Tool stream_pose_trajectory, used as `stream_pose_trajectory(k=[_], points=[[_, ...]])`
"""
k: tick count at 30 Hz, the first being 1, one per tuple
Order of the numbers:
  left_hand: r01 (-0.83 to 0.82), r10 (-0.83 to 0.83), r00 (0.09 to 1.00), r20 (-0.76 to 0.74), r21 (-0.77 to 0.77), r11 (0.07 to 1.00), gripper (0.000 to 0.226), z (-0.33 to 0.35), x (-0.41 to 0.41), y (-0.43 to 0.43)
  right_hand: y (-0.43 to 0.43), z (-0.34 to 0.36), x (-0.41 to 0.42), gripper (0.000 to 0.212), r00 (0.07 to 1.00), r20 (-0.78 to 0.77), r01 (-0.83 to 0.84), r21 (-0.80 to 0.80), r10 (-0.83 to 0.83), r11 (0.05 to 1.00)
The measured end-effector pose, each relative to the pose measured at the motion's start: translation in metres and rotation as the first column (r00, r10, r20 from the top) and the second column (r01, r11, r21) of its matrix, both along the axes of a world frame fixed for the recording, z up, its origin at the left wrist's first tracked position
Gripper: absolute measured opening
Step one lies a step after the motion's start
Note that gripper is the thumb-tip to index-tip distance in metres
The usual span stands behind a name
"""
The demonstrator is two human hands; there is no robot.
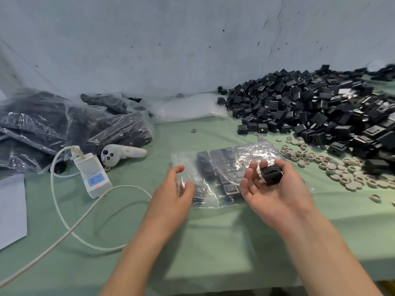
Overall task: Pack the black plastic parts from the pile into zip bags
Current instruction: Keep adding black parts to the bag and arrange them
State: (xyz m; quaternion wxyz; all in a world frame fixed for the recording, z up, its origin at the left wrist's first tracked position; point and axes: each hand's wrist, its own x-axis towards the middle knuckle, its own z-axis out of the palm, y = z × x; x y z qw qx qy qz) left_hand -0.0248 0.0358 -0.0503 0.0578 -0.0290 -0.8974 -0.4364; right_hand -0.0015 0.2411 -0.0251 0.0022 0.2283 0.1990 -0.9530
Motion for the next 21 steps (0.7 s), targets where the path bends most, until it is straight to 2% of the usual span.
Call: stream_pose_trajectory(k=[5,8,16,21], points=[[0.0,-0.005,0.999,0.032,0.162,0.987,0.035,-0.003,-0.003,0.003,0.002,0.0,-0.002,0.028,1.0,-0.001,0.003,0.002,-0.003,1.0],[0.01,-0.016,0.999,0.039,0.146,0.989,0.038,-0.001,-0.005,0.002,0.003,0.001,-0.004,0.027,1.0,0.003,-0.001,0.001,0.001,1.0],[0.105,-0.122,0.99,0.064,0.224,0.969,0.033,0.002,-0.009,0.005,0.005,0.0,-0.01,0.027,1.0,0.016,-0.003,-0.005,0.003,1.0],[0.136,-0.147,0.988,0.051,0.173,0.976,0.035,-0.002,-0.013,0.005,0.005,0.0,-0.016,0.027,1.0,0.023,-0.001,-0.011,0.001,1.0]])
